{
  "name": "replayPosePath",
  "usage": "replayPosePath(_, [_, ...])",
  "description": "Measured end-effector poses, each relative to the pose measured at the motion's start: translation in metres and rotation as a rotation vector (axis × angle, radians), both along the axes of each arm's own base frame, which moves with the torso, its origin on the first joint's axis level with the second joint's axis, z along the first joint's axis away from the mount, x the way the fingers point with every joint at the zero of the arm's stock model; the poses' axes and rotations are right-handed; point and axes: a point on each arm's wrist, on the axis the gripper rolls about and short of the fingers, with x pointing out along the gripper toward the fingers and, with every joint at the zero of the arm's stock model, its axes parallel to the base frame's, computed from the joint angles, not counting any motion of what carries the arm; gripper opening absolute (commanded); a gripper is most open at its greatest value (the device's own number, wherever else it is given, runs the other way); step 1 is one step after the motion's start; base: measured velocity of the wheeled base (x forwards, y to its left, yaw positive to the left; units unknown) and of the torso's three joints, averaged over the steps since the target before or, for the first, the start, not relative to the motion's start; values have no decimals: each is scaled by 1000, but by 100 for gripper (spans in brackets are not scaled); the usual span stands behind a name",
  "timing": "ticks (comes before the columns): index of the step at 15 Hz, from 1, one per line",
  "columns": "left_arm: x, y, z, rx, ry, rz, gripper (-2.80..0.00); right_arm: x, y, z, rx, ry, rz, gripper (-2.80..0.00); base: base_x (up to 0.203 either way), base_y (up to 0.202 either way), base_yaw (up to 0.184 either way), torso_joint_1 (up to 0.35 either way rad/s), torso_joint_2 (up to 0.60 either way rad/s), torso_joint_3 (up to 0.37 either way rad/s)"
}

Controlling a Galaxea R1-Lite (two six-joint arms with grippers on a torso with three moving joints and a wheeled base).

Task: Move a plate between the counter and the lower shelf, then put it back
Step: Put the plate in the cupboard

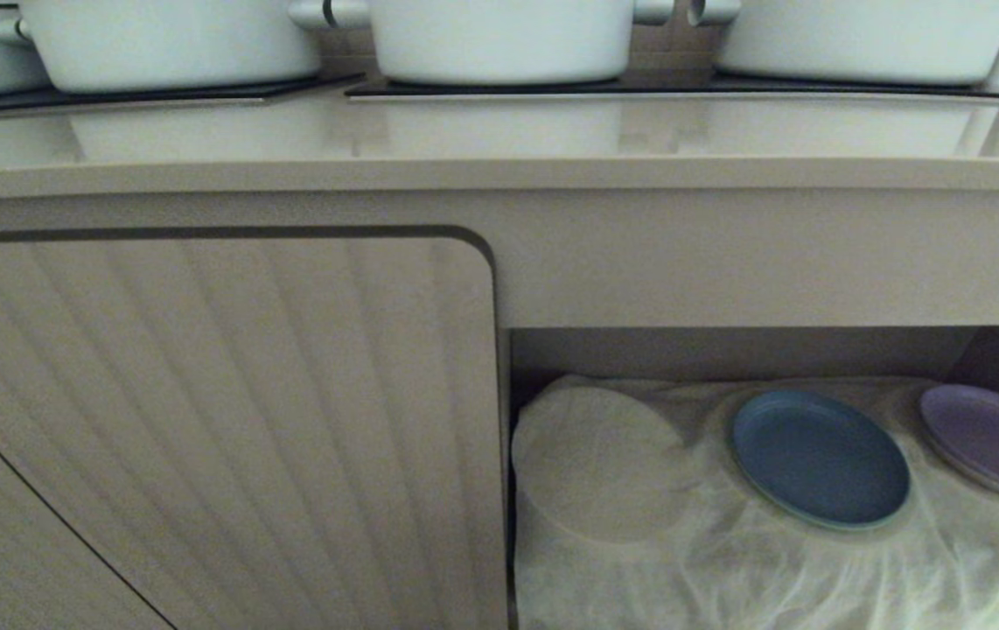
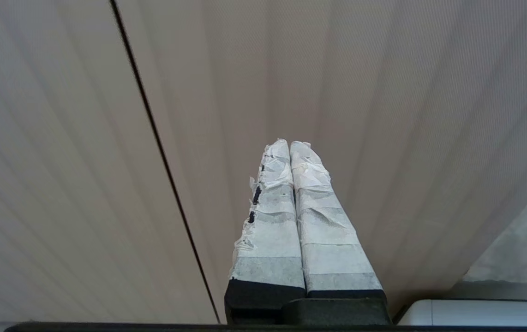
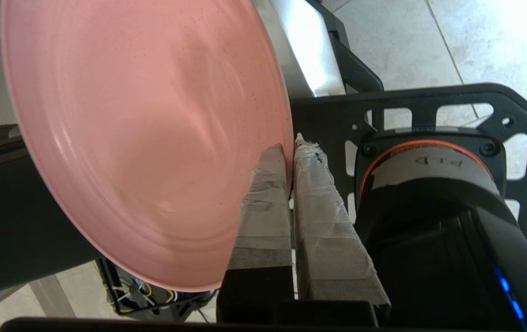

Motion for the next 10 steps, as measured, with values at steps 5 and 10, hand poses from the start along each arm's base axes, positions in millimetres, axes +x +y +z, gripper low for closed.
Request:
replayPosePath(5, [0, 0, 0, 4, 0, 1, -280, 6, 3, -4, -3, -12, 16, -280, 0, 0, 0, 0, 0, 0])
replayPosePath(10, [0, 0, 0, -1, 0, 1, -280, 31, 16, -4, -2, -23, 13, -280, 0, 0, 0, 0, 0, 0])
